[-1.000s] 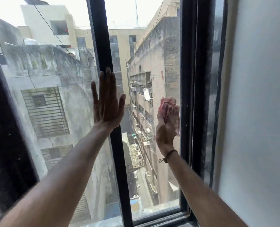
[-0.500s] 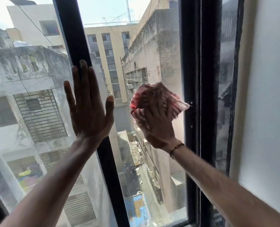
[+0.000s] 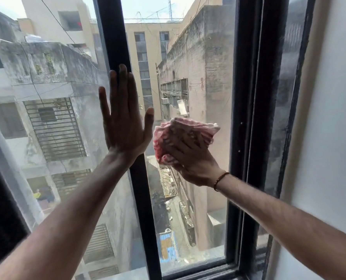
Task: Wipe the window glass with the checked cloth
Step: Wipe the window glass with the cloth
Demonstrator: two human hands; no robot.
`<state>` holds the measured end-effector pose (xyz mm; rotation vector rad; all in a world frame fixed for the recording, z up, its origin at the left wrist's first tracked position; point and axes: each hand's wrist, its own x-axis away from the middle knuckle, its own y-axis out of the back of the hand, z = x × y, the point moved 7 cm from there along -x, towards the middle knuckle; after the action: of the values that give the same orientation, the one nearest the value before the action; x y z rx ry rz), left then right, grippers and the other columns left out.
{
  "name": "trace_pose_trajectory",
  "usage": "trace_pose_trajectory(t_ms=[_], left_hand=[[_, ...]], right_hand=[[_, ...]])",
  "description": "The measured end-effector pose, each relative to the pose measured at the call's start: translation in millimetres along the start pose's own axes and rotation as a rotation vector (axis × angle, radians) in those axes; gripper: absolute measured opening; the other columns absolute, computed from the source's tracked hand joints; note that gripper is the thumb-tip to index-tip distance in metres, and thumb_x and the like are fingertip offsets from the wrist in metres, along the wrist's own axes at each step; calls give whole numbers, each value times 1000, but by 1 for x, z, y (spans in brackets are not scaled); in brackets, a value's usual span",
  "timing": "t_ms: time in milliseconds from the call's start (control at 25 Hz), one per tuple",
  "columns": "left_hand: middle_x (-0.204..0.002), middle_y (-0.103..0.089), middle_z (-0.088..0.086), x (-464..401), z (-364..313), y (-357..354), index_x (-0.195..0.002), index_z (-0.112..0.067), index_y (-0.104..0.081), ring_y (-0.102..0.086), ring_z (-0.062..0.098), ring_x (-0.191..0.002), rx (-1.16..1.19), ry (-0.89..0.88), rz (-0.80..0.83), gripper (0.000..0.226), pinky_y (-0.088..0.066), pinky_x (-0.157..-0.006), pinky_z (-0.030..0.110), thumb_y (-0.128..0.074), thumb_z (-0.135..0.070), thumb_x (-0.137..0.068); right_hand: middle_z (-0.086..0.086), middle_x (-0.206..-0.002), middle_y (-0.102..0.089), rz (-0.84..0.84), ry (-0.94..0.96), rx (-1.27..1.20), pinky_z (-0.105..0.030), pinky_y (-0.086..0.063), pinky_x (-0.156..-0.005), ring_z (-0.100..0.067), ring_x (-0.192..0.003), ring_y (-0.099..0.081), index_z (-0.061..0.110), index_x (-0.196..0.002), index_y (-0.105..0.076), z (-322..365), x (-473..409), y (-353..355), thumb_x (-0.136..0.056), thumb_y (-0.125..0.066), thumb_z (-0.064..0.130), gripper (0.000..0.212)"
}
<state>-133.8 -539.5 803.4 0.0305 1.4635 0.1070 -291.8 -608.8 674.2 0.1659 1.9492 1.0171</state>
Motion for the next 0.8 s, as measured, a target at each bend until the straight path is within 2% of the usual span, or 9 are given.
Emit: trace_pose_trajectory(t_ms=[80, 120, 240, 320, 400, 440, 600, 680, 800], left_hand=[[-177, -22, 19, -2, -4, 12, -168, -3, -19, -19, 31, -167, 26, 28, 70, 82, -11, -133, 59, -20, -54, -103], [-177, -23, 20, 5, -5, 18, -168, -2, -21, -20, 32, -166, 51, 33, 105, 82, -11, -133, 60, -21, -54, -104], [-172, -33, 23, 80, -10, 41, -163, -1, -34, -31, 35, -160, 207, 41, 187, 73, -23, -132, 50, -48, -41, -104], [-154, -51, 21, 168, -8, 66, -152, -4, -46, -49, 30, -139, 367, 194, 275, 62, -39, -118, 37, -61, -27, -97], [-133, -60, 16, 263, -2, 89, -138, -7, -51, -53, 20, -118, 572, 509, 474, 50, -46, -108, 34, -65, -24, -93], [-130, -61, 13, 308, 1, 96, -134, -8, -54, -54, 17, -116, 681, 743, 599, 46, -48, -108, 37, -66, -27, -93], [-144, -58, 9, 475, 18, 152, -136, -15, -57, -53, 24, -129, 1013, 1787, 861, 61, -39, -114, 38, -60, -56, -92], [-147, -60, 15, 547, 33, 194, -151, -7, -54, -55, 30, -138, 1116, 2156, 832, 79, -34, -124, 46, -44, -63, -97], [-132, -75, 21, 629, 54, 261, -142, -4, -66, -73, 37, -119, 1323, 2486, 587, 79, -53, -111, 51, -46, -65, -97]], right_hand=[[-4, -147, -66, 297, -24, -48, -45, -22, -124, -29, -149, -50, 25, -140, -63, -7, 37, -6, -108, -31, 54, 54], [-4, -149, -64, 313, -49, -75, -47, -22, -124, -29, -148, -49, 25, -142, -63, -9, 51, -1, -108, -36, 51, 50], [-4, -172, -39, 234, -187, -344, -53, -18, -129, -23, -158, -32, 23, -160, -46, 13, 77, 13, -110, -43, 39, 52], [-15, -148, -63, 125, -501, -877, -61, -40, -120, -33, -138, -56, 11, -147, -59, 32, 108, 8, -111, -44, 32, 44], [-16, -114, -70, 113, -885, -1315, -65, -52, -103, -38, -106, -64, 6, -130, -66, 67, 154, -20, -112, -44, 22, 32], [-15, -109, -69, 186, -1021, -1422, -60, -54, -99, -36, -103, -62, 7, -123, -67, 94, 174, -38, -112, -43, 22, 30], [-20, -118, -70, 627, -1401, -1806, -47, -48, -113, -35, -110, -63, -4, -134, -65, 245, 242, -94, -111, -42, 25, 44], [-20, -109, -77, 899, -1398, -1842, -43, -59, -98, -35, -97, -74, -2, -124, -74, 326, 269, -113, -109, -46, 28, 43], [-16, -97, -82, 1241, -1293, -1751, -35, -69, -72, -25, -76, -81, 6, -91, -85, 418, 323, -142, -106, -55, 21, 38]])
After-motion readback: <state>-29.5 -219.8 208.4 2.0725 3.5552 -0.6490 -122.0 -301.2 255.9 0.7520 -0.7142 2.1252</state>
